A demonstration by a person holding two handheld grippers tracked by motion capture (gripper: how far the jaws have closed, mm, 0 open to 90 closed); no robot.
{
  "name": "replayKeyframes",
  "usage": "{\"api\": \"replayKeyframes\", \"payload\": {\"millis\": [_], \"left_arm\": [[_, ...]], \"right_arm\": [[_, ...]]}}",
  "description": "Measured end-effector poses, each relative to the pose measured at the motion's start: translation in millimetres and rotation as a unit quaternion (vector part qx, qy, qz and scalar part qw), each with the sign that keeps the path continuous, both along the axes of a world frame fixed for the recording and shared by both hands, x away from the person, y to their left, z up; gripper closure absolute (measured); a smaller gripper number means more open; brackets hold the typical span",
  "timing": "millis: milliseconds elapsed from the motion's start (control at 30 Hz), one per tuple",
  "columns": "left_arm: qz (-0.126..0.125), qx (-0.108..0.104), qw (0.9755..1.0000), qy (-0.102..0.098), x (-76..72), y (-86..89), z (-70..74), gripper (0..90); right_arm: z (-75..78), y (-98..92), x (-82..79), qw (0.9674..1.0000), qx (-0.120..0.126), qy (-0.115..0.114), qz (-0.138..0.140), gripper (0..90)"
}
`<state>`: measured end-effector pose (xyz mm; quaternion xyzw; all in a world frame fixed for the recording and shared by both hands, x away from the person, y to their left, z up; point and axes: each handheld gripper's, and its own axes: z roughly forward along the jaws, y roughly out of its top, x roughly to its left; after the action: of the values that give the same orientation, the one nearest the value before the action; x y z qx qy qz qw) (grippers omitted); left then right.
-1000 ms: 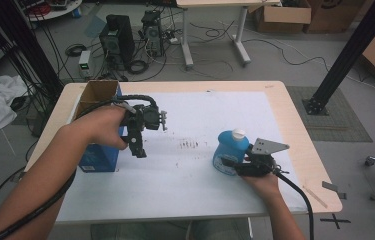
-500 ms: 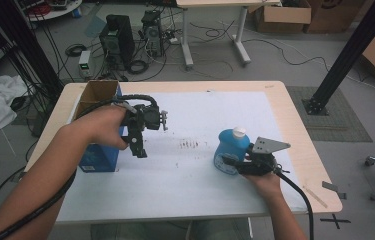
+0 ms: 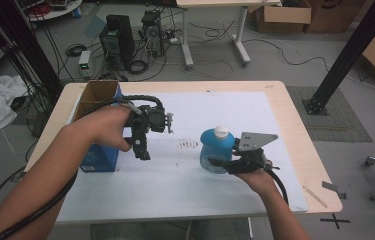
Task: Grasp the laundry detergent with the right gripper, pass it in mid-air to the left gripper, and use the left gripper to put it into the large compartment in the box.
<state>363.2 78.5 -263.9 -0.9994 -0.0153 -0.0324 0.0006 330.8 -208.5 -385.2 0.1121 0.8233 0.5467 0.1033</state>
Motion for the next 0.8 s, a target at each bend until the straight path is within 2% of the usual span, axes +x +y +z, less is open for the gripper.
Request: {"api": "replayKeyframes", "payload": {"millis": [300,500,633,800], "left_arm": [[-0.019,-0.005,0.9998,0.002,-9.8,-11.8,6.9,0.1],[-0.022,-0.010,0.9996,0.015,-13.5,-18.2,1.7,0.1],[-0.028,-0.009,0.9995,0.013,-16.0,-22.5,3.0,0.1],[-0.037,-0.019,0.9990,0.013,-21.5,-27.7,3.9,0.1]], "right_arm": [[-3.9,44.3,-1.7,0.9982,-0.007,0.000,0.060,46.1],[-8.2,69.7,-2.4,0.9964,-0.001,0.003,0.085,46.2],[-11.4,86.2,-0.7,0.9952,0.009,0.011,0.097,46.2],[-13.0,105.0,0.0,0.9933,0.007,0.011,0.115,46.1]]}}
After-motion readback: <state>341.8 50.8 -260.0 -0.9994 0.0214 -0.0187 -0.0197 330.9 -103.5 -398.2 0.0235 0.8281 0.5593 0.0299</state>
